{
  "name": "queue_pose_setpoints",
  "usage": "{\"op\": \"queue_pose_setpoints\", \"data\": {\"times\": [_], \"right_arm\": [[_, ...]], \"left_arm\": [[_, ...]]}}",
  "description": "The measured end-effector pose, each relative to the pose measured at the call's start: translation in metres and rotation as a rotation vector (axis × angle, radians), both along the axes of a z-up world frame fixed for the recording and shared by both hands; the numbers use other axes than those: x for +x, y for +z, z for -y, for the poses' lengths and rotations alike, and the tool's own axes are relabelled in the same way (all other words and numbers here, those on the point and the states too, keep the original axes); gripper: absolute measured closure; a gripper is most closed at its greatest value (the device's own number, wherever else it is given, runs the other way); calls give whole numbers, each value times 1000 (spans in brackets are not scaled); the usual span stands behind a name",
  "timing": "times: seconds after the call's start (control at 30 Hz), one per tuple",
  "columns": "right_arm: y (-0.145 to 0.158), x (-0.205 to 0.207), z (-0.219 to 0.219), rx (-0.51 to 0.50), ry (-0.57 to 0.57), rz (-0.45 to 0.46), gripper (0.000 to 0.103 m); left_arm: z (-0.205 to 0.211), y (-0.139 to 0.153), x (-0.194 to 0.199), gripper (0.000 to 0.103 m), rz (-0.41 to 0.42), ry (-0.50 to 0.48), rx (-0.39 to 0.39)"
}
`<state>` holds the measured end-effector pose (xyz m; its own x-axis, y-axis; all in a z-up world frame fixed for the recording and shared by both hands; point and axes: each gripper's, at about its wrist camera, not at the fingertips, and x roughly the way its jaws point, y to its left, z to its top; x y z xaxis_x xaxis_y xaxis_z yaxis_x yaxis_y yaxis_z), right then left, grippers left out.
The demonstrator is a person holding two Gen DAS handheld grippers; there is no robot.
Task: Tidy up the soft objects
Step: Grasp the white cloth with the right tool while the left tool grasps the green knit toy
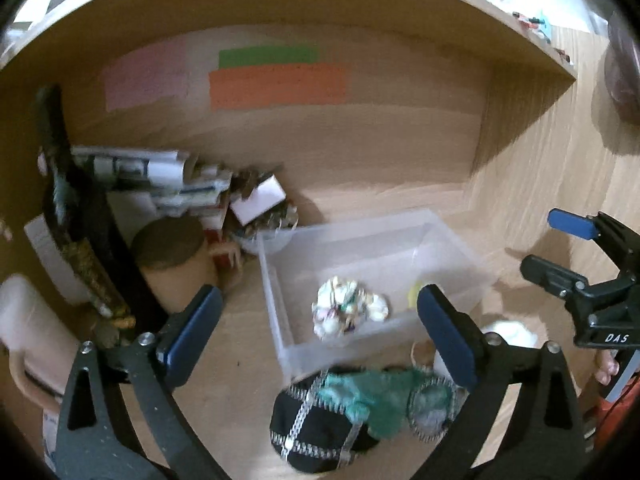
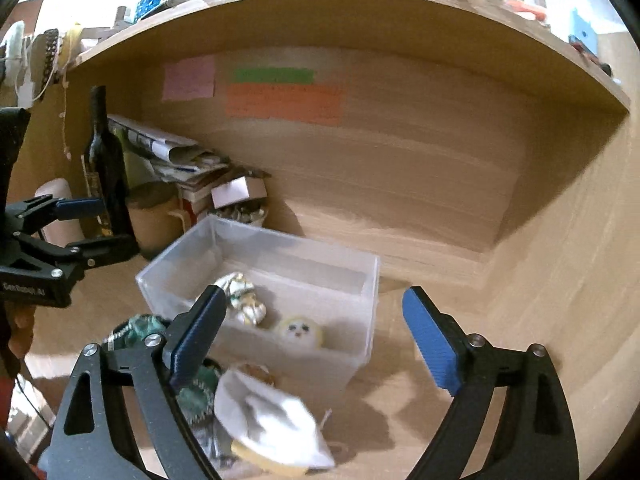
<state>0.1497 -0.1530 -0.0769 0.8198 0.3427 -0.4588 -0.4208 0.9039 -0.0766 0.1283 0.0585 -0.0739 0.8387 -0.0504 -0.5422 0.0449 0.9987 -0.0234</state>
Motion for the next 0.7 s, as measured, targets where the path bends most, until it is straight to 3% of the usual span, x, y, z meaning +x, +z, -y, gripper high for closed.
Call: {"op": "queue_pose_setpoints", "data": {"times": [0.5,0.53,0.6,0.7], "right_arm": [[-80,-7,6,7,-48,-184,15],[-84,-6,6,8,-48,-193,16],[-91,-5,5,12,-41,-214,17],[-95,-4,5,16,-33,-231,30]], "left_arm": [[28,-72,-11,4,-151,-52,5],[28,-75,-9,6,-162,-55,-3],[28,-83,-3,25,-192,-60,-19],[27,-90,2,37,-218,-85,-60]]}}
